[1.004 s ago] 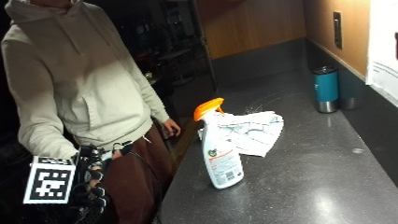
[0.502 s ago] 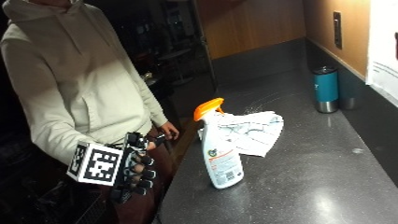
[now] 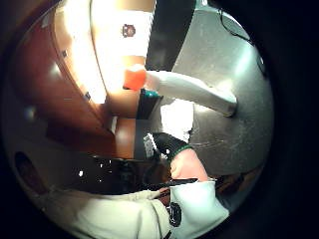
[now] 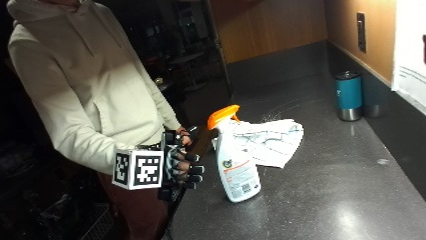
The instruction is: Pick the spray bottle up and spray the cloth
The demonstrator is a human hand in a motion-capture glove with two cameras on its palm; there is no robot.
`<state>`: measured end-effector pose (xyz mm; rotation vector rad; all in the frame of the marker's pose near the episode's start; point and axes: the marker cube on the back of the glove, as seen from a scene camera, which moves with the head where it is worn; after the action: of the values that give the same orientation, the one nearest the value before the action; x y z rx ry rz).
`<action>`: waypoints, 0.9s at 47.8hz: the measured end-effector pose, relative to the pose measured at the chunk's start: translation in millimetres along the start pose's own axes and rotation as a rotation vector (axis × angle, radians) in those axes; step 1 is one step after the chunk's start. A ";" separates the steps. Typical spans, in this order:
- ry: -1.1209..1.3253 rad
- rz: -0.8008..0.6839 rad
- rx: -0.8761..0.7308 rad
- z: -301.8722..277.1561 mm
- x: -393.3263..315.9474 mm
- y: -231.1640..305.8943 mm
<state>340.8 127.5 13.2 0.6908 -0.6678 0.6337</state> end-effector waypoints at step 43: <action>-0.219 0.048 -0.072 100.9 -60.0 -86.7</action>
<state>331.4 -17.3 -2.2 0.6848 -0.9082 0.5802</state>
